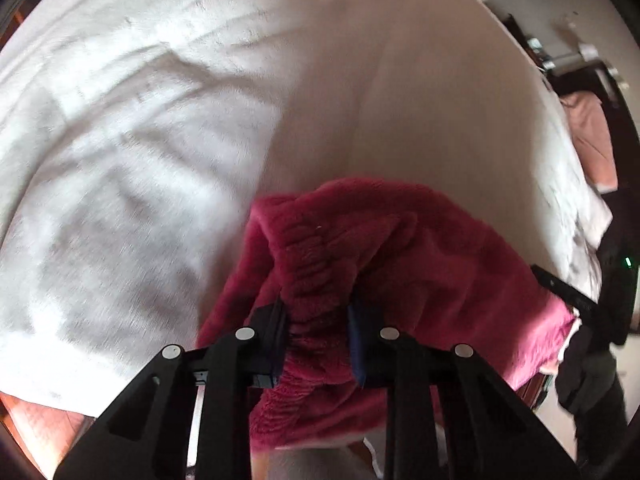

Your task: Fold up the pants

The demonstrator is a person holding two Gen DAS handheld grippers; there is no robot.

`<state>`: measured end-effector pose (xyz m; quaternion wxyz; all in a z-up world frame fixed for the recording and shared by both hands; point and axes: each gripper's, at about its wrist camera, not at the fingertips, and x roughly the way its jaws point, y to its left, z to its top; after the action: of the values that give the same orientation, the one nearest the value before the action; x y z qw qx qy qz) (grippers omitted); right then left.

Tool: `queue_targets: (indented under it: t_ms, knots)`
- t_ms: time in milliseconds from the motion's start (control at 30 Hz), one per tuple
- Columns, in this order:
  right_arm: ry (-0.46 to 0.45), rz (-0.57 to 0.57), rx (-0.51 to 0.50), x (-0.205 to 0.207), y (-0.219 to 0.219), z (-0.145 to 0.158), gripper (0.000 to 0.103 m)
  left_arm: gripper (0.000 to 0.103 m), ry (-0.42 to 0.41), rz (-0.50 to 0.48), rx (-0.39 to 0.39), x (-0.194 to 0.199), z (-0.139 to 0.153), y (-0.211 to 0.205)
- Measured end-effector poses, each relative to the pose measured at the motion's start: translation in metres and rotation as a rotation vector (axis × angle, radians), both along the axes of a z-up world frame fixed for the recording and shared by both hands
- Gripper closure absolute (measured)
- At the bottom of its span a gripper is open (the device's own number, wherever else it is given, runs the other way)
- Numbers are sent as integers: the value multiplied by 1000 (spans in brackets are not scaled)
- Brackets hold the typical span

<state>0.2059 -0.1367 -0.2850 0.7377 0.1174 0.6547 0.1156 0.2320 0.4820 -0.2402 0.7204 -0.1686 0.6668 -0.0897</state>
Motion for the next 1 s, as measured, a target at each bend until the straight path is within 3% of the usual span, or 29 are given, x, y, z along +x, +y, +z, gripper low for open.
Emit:
queue_targets:
  t_ms: [200,467,867,1000]
  knots:
    - [56,37,45,-27,-1,-3,62,79,-26,-103,1,-47,13,-9]
    - [115,131,31,-48,10,-12,58,79,16,-210,47,-72,2,-29]
    - [18,35,90,-1,-2,9,58,79,31,-232,72,-85,-6,-48]
    - [57,20,121,6,-6,-1,58,79,27,-223,74,-82,-3,-40]
